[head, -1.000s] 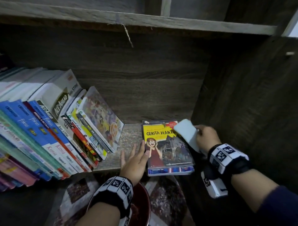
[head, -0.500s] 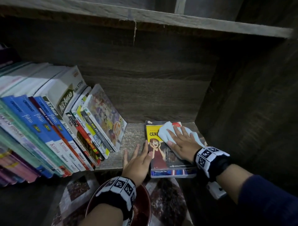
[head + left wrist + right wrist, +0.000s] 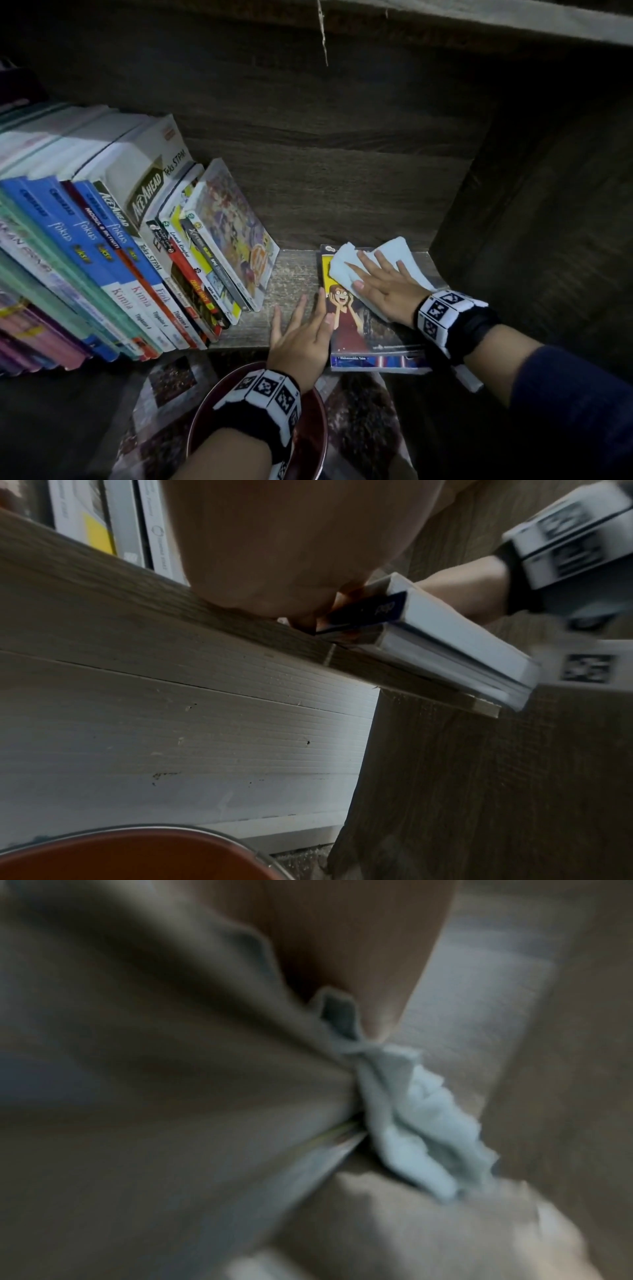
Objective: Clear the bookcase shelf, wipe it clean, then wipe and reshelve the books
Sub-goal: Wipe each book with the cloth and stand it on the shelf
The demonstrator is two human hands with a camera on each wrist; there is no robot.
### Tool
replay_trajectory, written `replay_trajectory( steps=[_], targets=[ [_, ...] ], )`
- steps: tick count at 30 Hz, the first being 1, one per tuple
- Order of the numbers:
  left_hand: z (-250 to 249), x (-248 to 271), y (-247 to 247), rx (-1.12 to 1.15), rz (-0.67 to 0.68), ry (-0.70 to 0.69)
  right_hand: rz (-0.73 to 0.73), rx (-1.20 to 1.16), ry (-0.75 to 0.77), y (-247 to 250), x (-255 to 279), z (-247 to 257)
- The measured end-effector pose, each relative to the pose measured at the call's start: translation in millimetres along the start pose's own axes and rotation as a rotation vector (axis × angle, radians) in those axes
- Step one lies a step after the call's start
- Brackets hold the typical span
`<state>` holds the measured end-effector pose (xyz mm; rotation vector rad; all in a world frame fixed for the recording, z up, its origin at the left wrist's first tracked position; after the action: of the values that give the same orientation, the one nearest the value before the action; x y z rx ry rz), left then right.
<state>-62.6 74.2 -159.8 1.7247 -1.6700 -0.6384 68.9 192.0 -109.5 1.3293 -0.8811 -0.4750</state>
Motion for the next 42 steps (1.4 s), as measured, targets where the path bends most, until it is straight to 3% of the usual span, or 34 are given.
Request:
replay_trajectory(
  steps=[8,14,18,24,31,36,42],
  targets=[
    [-1,1,-1,-0.045,-0.036,0.027,-0.017,-0.082,0.038,-24,65,23],
    [-2,-1,-1,-0.061,-0.031,0.043,0.013,0.009,0.075,-32,110,16],
    [-3,-1,0,-0.043,-0.023,0.029,0.069,0.008,-0.065,-23,87,-10],
    [-4,1,0,-0.017,-0.035,-0.022,0.066,0.086,-0.216,12,-5,-33],
    [-7,4,4,0.003,-0.063,-0.036,0.08,0.221,-0.095,29,-63,6],
    [-4,4,2,-0.001,-0.062,-0.026,0.083,0.207,-0.029,26,-48,11],
    [-3,4,2,-0.016,-0.044,-0.016,0.03,0.159,-0.003,0,32,10]
  ],
)
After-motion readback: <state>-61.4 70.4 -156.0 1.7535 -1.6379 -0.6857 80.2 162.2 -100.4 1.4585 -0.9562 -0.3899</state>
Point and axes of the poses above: each hand's wrist, its own x-axis away from the middle knuckle, its own y-axis out of the back of the hand, z = x × y, the point moved 5 cm from there along -x, towards the middle knuckle, and after that the axes turned 7 degrees about x, right-handed, at the moved point
